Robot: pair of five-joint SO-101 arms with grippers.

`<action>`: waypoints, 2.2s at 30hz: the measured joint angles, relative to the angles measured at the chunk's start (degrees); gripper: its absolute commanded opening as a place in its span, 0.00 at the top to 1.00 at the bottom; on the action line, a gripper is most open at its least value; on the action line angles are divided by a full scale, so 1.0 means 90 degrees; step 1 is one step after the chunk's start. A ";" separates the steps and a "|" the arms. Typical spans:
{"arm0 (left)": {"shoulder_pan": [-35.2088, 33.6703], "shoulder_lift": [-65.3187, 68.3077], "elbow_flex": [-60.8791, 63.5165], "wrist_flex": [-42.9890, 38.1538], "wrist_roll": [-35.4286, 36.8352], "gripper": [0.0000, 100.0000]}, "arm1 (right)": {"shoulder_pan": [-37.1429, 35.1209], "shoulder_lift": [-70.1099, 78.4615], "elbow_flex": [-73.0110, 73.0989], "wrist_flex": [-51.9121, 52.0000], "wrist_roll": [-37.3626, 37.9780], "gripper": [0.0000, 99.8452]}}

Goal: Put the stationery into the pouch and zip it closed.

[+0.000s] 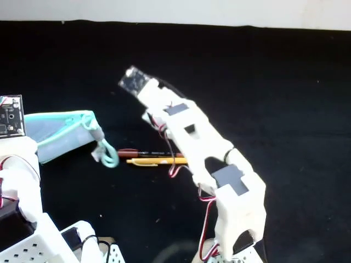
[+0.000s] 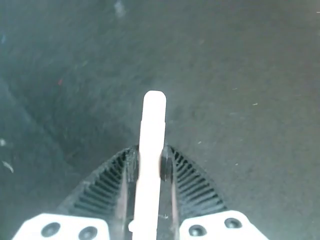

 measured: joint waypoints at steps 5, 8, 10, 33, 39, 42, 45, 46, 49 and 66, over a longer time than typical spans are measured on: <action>0.0000 0.0000 0.0000 0.0000 0.0000 0.99 | 0.0049 0.0000 -0.0928 0.0547 -0.0459 0.99; 0.0000 0.0000 0.0000 0.0000 0.0000 0.99 | 0.0059 0.0000 -0.1700 0.1035 -0.0840 0.99; 0.0000 0.0000 0.0000 0.0000 0.0000 0.99 | 0.0059 0.0000 -0.2286 0.1368 -0.1201 0.99; 0.0000 -0.0010 0.0274 -0.0205 0.0000 0.99 | -0.2852 0.0000 -0.8694 0.3106 -0.3556 0.99; 0.0000 -0.0010 0.0274 -0.0205 0.0020 0.99 | -0.3184 0.0039 -0.8694 0.2979 -0.3556 0.99; 0.0000 -0.0010 0.0283 -0.0205 0.0020 0.99 | -0.3243 0.0274 -0.8772 0.2891 -0.3556 0.99; -0.0010 -0.0010 0.0283 -0.0215 0.0029 0.99 | -0.3282 0.0615 -0.8850 0.2745 -0.3585 0.99; -0.0010 -0.0010 0.0283 -0.0215 0.0029 0.99 | -0.3282 0.0713 -0.8899 0.2696 -0.3585 0.99; -0.0020 -0.0010 0.0293 -0.0215 0.0029 0.99 | -0.3321 0.1133 -0.9289 0.2540 -0.3585 0.99; -0.0781 -0.0010 0.0449 -0.0918 0.0713 0.99 | -0.3448 0.3751 -1.1253 0.3155 -0.4044 0.99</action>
